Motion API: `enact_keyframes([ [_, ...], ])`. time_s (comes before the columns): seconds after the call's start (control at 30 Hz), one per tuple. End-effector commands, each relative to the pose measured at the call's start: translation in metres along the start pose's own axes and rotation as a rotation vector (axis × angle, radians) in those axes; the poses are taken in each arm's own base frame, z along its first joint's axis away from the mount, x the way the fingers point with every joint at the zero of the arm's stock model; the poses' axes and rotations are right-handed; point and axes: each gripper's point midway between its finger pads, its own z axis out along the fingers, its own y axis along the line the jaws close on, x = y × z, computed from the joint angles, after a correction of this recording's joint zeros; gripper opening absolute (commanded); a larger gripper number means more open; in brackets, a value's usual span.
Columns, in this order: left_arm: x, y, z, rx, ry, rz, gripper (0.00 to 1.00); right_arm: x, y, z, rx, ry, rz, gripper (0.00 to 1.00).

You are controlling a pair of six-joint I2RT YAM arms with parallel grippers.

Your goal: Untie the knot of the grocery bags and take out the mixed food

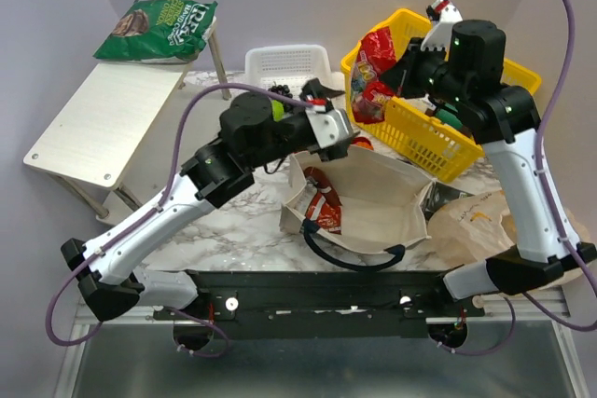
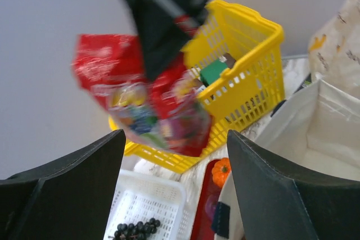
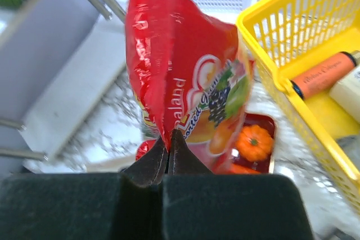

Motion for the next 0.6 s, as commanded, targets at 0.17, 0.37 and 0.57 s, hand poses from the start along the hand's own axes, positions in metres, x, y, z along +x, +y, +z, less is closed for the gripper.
enact_keyframes([
  [0.17, 0.018, -0.004, 0.037, -0.166, 0.068, 0.177, 0.90, -0.082, 0.042, -0.008, -0.153, -0.241, 0.243, 0.00],
  [0.37, 0.037, 0.046, 0.043, -0.499, 0.163, 0.119, 0.88, -0.084, 0.041, -0.007, -0.157, -0.237, 0.314, 0.00],
  [0.57, 0.061, 0.066, 0.053, -0.581, 0.195, 0.002, 0.82, -0.075, 0.044, -0.005, -0.176, -0.205, 0.343, 0.01],
])
